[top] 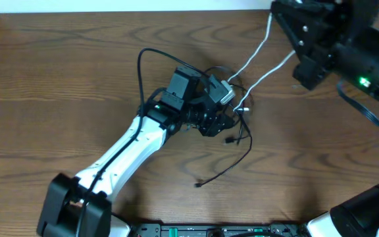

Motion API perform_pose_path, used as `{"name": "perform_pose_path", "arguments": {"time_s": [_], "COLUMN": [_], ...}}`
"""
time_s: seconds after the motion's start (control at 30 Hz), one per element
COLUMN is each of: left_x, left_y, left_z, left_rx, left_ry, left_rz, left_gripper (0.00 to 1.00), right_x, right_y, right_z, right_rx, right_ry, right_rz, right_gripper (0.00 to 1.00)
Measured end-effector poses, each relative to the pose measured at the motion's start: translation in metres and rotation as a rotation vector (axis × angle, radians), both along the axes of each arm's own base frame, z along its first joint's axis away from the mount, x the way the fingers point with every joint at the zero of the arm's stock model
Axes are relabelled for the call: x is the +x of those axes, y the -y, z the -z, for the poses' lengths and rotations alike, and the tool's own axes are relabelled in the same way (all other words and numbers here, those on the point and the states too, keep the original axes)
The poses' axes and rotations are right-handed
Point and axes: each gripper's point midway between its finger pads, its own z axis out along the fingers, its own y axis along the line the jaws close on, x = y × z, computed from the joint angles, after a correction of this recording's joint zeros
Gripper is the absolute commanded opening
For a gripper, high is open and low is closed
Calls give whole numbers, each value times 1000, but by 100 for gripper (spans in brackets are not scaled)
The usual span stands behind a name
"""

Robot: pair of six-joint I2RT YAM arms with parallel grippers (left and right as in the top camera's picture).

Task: Untangle cables
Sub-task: 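Pull the white cable out to the upper right with the right gripper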

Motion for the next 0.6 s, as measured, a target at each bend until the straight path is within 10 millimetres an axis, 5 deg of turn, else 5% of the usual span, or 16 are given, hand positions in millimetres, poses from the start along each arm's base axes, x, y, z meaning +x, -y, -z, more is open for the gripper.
{"name": "perform_pose_path", "arguments": {"time_s": [0.07,0.3,0.43,0.6], "left_x": [3,15,36,64], "left_y": [5,0,-29,-96], "left_z": [5,23,39,55], "left_rx": [-5,47,174,328], "left_ry": [2,-37,-47,-71], "left_rz": [3,-95,-311,-657], "left_gripper": [54,10,7,7], "right_x": [-2,5,16,30], "right_y": [1,9,27,60], "right_z": [1,4,9,10], "right_rx": [-2,-16,-21,-17], "right_ry": [-4,-11,-32,-43], "right_rz": [1,59,166,316], "right_gripper": [1,1,1,1]}}
